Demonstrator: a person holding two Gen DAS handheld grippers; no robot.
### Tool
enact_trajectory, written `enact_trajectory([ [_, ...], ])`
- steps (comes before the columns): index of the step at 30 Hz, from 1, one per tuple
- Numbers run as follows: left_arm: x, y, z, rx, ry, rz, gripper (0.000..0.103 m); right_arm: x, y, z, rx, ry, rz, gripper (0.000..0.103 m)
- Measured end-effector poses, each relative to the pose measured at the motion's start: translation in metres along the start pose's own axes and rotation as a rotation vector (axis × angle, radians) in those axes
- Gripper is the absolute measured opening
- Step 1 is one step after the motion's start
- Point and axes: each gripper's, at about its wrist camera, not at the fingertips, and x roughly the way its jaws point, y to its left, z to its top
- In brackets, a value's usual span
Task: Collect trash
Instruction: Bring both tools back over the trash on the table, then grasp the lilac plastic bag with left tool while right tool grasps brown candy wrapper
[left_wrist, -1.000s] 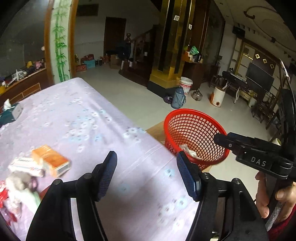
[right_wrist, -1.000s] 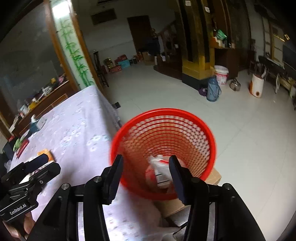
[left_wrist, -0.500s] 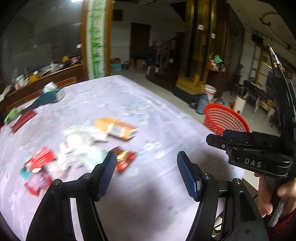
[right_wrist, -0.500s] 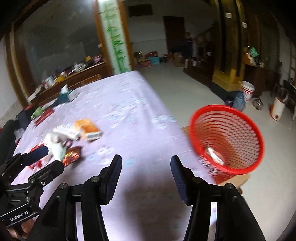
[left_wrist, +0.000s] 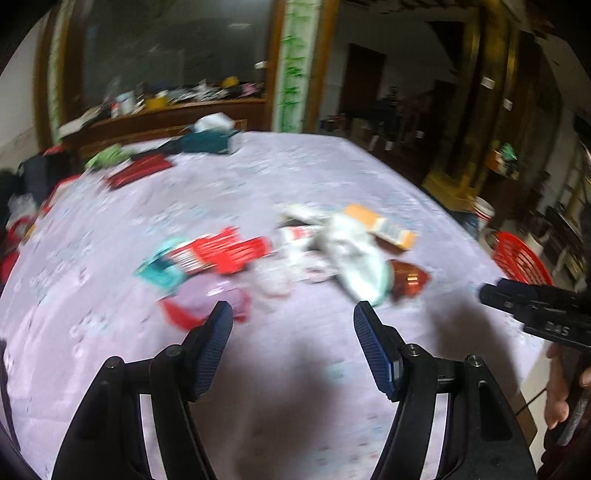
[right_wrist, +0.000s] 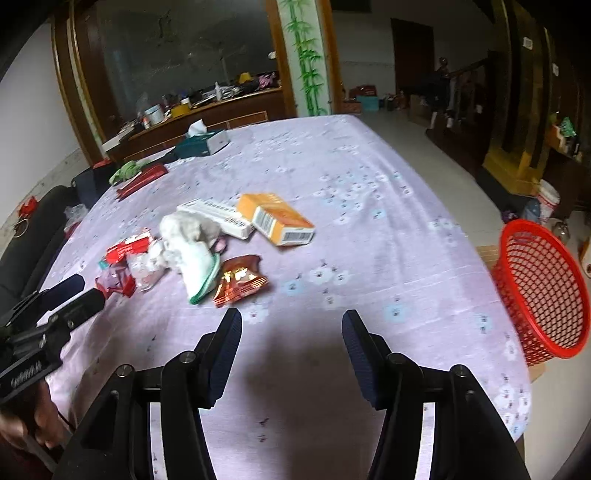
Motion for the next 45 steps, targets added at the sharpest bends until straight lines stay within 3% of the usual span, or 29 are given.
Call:
enact_trajectory([
  [5,0.005,0.037,0.0,-0.073,0.018,0.043,0.067,0.01,0.006,-0.002,-0.01,0.033,0.021,0.061],
  [12,0.016,0.056,-0.002,-0.105,0.047,0.074,0.067,0.026,0.017,0.002,-0.025,0.065,0.058,0.061],
  [18,0.036,0.075,0.004,-0.161,0.086,0.059,0.067,0.045,0.024,0.017,-0.025,0.092,0.087,0.061],
  [29,0.074,0.069,0.016,-0.104,0.145,0.053,0.066,0.114,0.033,0.047,-0.003,0.197,0.101,0.059],
  [33,0.085,0.066,0.013,-0.079,0.162,0.057,0.066,0.118,0.041,0.038,-0.033,0.21,0.1,0.05],
  [35,0.085,0.064,0.012,-0.069,0.157,0.064,0.062,0.115,0.042,0.034,-0.032,0.198,0.095,0.043],
  [40,0.075,0.061,0.004,-0.067,0.136,0.076,0.05,0.1,0.043,0.024,-0.045,0.167,0.093,0.04],
  [45,0.048,0.05,-0.011,-0.068,0.049,0.1,0.05,0.072,0.051,0.007,-0.044,0.05,0.042,0.04],
])
